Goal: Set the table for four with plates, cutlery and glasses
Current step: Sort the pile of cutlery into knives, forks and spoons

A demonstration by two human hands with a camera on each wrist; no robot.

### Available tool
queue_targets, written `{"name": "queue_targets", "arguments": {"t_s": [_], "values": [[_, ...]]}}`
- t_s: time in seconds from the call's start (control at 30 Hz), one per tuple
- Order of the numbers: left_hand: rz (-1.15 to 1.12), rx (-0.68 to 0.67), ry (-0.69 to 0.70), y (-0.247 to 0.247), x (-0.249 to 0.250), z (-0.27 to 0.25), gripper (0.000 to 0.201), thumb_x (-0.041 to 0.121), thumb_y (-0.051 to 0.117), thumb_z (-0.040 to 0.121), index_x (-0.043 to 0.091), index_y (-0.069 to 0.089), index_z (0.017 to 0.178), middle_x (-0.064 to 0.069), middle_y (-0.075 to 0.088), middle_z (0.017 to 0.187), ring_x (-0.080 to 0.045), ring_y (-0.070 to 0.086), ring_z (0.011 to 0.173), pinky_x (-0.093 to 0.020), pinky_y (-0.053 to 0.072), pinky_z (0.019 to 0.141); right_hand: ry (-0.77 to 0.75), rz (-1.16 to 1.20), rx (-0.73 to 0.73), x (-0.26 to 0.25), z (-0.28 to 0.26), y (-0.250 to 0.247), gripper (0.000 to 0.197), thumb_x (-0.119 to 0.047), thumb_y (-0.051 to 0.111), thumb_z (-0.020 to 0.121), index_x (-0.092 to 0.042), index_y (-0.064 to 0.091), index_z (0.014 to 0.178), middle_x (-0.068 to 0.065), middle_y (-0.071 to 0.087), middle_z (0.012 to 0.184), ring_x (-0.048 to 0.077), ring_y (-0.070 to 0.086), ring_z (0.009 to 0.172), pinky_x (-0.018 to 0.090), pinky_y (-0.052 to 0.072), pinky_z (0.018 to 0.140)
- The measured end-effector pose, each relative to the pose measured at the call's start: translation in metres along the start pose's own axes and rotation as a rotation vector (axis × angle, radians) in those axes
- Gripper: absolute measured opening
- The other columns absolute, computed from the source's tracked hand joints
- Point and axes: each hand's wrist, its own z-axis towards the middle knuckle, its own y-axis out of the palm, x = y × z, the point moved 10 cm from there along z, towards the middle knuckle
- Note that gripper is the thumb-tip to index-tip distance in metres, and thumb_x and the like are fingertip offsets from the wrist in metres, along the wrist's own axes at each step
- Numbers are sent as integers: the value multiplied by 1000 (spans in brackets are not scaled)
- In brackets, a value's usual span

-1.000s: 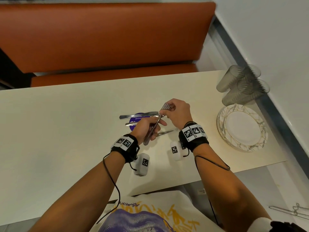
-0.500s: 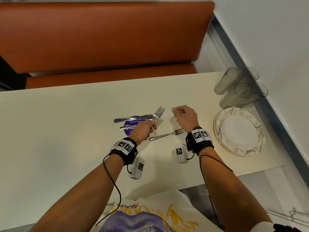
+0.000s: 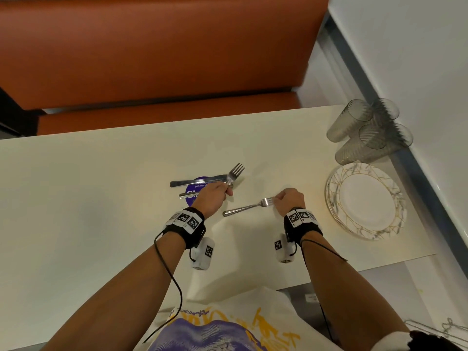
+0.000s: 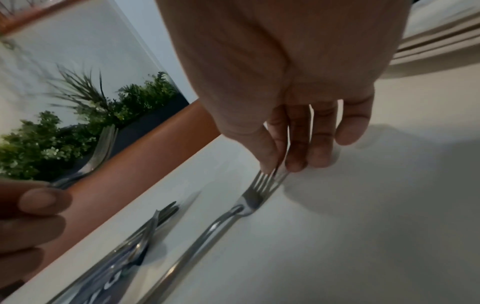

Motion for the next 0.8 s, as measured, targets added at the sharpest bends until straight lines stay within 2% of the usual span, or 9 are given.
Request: {"name": "queue_targets", "arguments": {"t_s": [0.07,0.1,0.17,0.2,0.3,0.43,0.6,0.7,0.8], "values": [[77,6,33,-5,4,2,29,12,41,105,15,68,93,-5,65,100,-17,55,90,-38,49,85,-55,51,20,-10,-3,-3,9,-16,67,92,-12,75,94,10,74,103,29,68,100,26,48,79],[111,7,59,-7,5,2,30,10,39,105,14,66,92,-6,65,101,-16,54,90,-34,49,84,-96,91,18,-17,-5,-5,7,-14,68,90,-14,74,89,9,75,97,28,69,96,25,49,78],[125,28,68,-14,3,5,32,8,38,105,15,63,86,-1,64,95,-17,55,86,-19,48,69,-199,174,-1,-36,-11,-9,11,-9,69,88,-18,70,81,6,76,83,23,70,81,28,54,78],[112,47,49,-18,-1,6,33,9,39,103,17,63,83,3,62,89,-18,56,84,-19,47,68,-262,197,-6,-49,-17,-13,14,-7,68,88,-19,68,80,4,76,79,15,69,72,27,54,76],[-34,76,-6,-26,-8,8,34,11,39,103,14,62,78,-3,64,77,-22,60,77,-32,51,72,-439,245,-37,-91,-37,-24,12,-4,67,90,-15,67,83,4,76,75,-3,60,56,17,47,68],[-139,-53,-28,-13,-7,-1,33,11,35,105,5,62,86,-16,71,77,-32,71,71,-38,55,65,-564,287,3,-137,-60,-34,6,-6,68,91,-11,68,87,4,74,74,-4,58,58,5,42,64],[-227,-155,-42,0,-6,-12,36,19,37,105,1,67,93,-13,69,72,-30,65,59,-36,49,57,-558,273,116,-158,-65,-32,3,-13,68,93,-16,67,91,0,67,78,10,62,69,16,49,67],[-275,-183,-62,0,-10,-17,38,31,42,97,5,69,92,-9,61,67,-24,52,52,-34,38,52,-552,226,147,-161,-67,-30,2,-16,67,94,-14,67,96,-3,64,80,3,56,69,10,39,61],[-309,-191,-94,-3,-11,-23,33,37,47,94,13,70,88,-2,49,64,-17,38,48,-29,20,49,-564,234,166,-163,-72,-30,7,-19,67,94,-18,63,100,-2,66,84,10,59,75,12,39,63]]}}
